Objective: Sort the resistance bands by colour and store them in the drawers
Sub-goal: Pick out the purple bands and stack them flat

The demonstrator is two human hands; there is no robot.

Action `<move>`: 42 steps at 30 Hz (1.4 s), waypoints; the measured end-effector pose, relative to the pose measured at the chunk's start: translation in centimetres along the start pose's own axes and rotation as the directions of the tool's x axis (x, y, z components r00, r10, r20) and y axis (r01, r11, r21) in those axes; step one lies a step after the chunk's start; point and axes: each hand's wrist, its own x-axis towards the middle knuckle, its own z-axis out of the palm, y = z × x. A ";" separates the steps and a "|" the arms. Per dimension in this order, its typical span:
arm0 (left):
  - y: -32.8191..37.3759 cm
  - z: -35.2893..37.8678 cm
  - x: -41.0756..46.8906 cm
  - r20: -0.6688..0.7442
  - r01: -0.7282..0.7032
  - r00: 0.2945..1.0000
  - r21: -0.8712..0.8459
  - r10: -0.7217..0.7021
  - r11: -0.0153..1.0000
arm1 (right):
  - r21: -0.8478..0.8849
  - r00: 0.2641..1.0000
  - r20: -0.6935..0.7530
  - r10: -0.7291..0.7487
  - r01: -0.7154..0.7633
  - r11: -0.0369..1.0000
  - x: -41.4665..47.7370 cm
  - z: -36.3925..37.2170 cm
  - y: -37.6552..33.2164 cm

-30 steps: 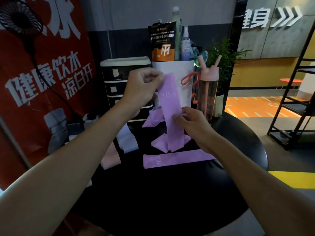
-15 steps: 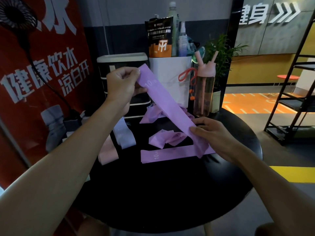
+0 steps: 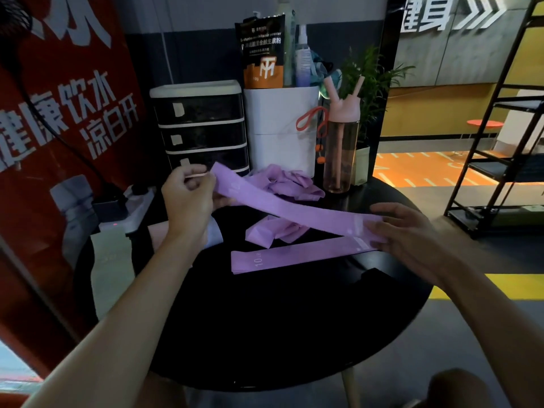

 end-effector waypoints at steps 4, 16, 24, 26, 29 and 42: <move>-2.5 -1.1 -2.1 0.095 -0.040 0.995 0.189 0.023 0.981 | -0.135 0.962 -0.261 -0.081 0.046 0.990 0.9 -0.4 1.2; -7.1 -3.5 -4.7 0.342 -0.327 0.932 0.664 0.115 0.672 | -0.664 0.874 -0.219 -0.433 0.192 0.723 1.1 1.4 3.3; -7.9 -3.9 -4.4 0.425 -0.387 0.902 0.724 0.072 0.571 | -0.743 0.882 -0.223 -0.415 0.121 0.658 2.2 1.1 4.0; -8.0 -3.9 -4.4 0.449 -0.398 0.893 0.736 0.046 0.547 | -0.762 0.880 -0.217 -0.422 0.117 0.637 2.4 0.9 4.2; -8.1 -3.9 -4.5 0.468 -0.415 0.883 0.755 0.025 0.508 | -0.805 0.878 -0.199 -0.434 0.106 0.584 2.6 0.7 4.5; -8.9 -4.2 -4.6 0.570 -0.565 0.814 0.736 0.109 0.372 | -0.989 0.918 0.049 -0.394 0.099 0.109 1.5 2.9 4.3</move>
